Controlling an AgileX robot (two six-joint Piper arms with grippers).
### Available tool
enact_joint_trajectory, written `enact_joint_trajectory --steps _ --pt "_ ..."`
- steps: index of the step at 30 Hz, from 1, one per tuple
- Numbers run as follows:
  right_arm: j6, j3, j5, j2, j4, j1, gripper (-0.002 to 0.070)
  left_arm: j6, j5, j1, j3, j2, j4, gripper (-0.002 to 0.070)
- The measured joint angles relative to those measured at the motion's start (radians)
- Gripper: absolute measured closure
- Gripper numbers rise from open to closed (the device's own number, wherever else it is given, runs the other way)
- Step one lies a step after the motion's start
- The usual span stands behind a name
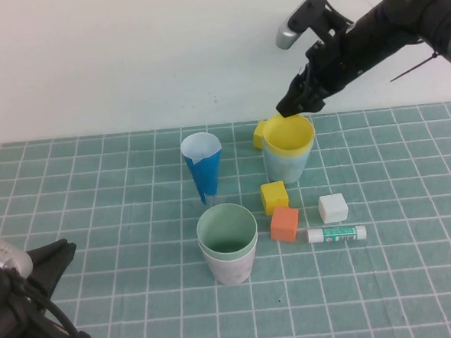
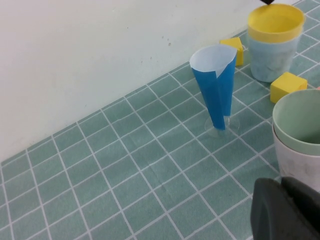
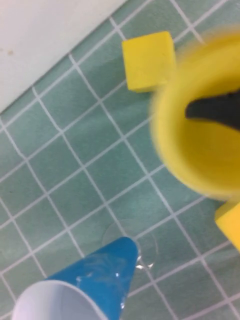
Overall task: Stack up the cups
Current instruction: Place the yellow cup on the blue cup, then pick up the blue cup, then place the blue cup on the green cup
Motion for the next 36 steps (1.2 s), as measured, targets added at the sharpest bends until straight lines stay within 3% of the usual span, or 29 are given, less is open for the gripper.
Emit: enact_joint_trajectory --steps 5,9,11,15,16,28,33,36 --pt "0.035 0.0 0.011 0.033 -0.051 0.01 0.0186 0.0 -0.002 0.0 0.0 0.0 0.0 0.0674" --pt "0.08 0.0 0.007 0.09 -0.055 0.01 0.0216 0.0 -0.002 0.0 0.0 0.0 0.0 0.0674" --pt "0.098 0.0 -0.002 0.11 -0.055 0.01 0.0293 0.0 -0.002 0.0 0.0 0.0 0.0 0.0674" --pt "0.111 0.0 0.001 0.126 -0.067 0.01 0.0547 0.0 -0.002 0.0 0.0 0.0 0.0 0.0674" --pt "0.113 -0.002 0.007 0.126 -0.069 0.01 0.0572 0.0 -0.002 0.0 0.0 0.0 0.0 0.0674" --pt "0.214 -0.221 0.215 -0.033 -0.079 0.018 0.0573 0.002 -0.009 0.0 0.0 0.0 0.0 0.0675" --pt "0.243 -0.158 0.226 -0.141 -0.091 0.12 0.0574 0.002 -0.009 0.0 0.0 0.0 0.0 0.0675" --pt "0.254 -0.059 0.23 -0.179 -0.189 0.224 0.0575 0.002 -0.009 0.0 0.0 0.0 0.0 0.0675"
